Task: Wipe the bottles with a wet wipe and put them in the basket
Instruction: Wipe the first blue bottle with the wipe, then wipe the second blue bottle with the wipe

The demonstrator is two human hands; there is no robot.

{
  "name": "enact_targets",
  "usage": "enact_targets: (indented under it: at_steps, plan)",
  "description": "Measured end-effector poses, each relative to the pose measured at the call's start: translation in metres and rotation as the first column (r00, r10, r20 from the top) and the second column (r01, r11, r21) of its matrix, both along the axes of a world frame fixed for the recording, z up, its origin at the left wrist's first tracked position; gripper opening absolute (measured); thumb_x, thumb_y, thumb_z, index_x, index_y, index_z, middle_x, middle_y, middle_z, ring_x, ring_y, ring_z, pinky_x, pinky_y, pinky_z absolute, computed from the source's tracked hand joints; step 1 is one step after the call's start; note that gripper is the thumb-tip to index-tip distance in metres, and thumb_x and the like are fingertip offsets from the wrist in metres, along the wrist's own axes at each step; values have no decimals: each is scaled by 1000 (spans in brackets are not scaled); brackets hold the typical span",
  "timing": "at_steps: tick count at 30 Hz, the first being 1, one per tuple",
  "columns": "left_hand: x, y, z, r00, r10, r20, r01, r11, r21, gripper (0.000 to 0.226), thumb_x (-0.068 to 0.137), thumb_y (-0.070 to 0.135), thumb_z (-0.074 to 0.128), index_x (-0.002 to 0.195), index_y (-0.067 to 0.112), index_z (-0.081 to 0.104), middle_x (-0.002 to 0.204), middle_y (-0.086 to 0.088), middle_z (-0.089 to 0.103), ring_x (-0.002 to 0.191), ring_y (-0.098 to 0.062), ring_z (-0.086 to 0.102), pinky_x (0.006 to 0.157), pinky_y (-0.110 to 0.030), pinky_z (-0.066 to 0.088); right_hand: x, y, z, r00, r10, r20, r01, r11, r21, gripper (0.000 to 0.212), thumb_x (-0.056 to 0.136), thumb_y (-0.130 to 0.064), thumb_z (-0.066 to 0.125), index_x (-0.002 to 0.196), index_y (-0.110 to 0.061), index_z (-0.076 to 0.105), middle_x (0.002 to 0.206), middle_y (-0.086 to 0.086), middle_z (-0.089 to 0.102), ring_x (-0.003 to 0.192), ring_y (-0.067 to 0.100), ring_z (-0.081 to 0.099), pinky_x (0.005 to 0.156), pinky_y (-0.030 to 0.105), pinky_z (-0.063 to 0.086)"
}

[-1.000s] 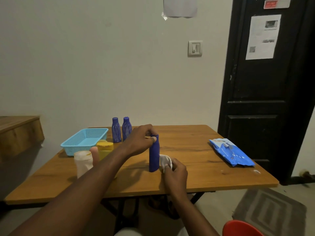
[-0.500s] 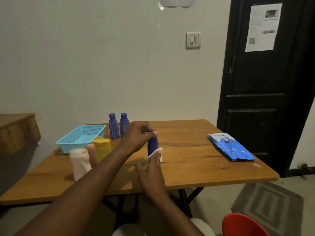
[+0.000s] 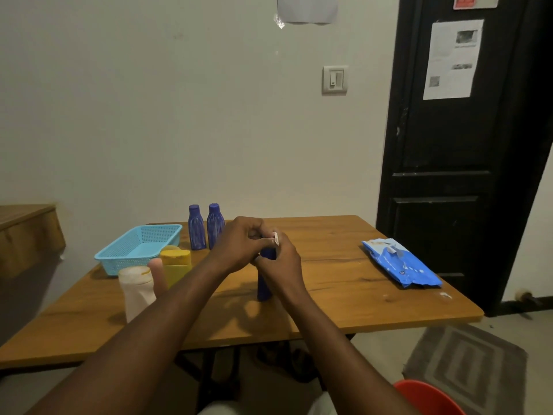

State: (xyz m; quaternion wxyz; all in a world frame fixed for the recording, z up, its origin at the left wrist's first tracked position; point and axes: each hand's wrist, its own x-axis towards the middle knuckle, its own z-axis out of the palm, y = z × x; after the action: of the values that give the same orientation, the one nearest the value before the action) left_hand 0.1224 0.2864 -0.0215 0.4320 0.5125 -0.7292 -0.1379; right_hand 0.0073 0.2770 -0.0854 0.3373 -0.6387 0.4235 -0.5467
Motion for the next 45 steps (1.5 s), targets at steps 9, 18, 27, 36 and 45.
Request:
enact_targets:
  at_steps: [9, 18, 27, 36, 45]
  plan:
    - [0, 4, 2, 1000, 1, 17, -1, 1000, 26, 10, 90, 17, 77, 93, 14, 68, 100, 4, 74, 99, -9, 71, 92, -37, 60, -25, 12, -35, 955, 167, -246, -114, 970, 216, 44, 85, -31, 77, 119, -26, 50, 105, -8, 62, 92, 9, 63, 72, 21, 51]
    - [10, 1, 16, 994, -8, 109, 4, 999, 38, 12, 89, 18, 77, 94, 14, 66, 99, 2, 72, 98, -14, 70, 88, -35, 59, -20, 19, -34, 918, 5, -396, 25, 997, 71, 9, 98, -19, 58, 100, -24, 66, 89, -6, 70, 82, 8, 64, 77, 36, 57]
    - [64, -10, 67, 981, 8, 192, -44, 983, 180, 28, 86, 16, 81, 109, 21, 65, 107, 0, 76, 101, -13, 72, 88, -34, 60, -10, 11, -44, 971, 2, -240, 11, 999, 53, 24, 95, -11, 57, 110, -22, 72, 93, -9, 71, 86, 4, 65, 73, 29, 56]
    - [111, -12, 81, 949, -82, 304, -32, 936, 351, 32, 88, -4, 68, 112, 17, 67, 112, -4, 75, 110, -23, 70, 95, -46, 59, -8, 1, -49, 980, 18, -196, -5, 998, 67, 22, 95, -12, 59, 106, -26, 72, 94, -10, 72, 89, 5, 65, 77, 31, 55]
    - [128, -3, 70, 921, -98, 377, -57, 924, 379, 36, 86, -7, 70, 108, 22, 68, 120, -4, 71, 116, -23, 66, 99, -49, 57, -8, 6, -51, 981, 18, -193, -6, 998, 63, 22, 97, -14, 60, 112, -26, 71, 98, -11, 71, 90, 4, 64, 71, 23, 47]
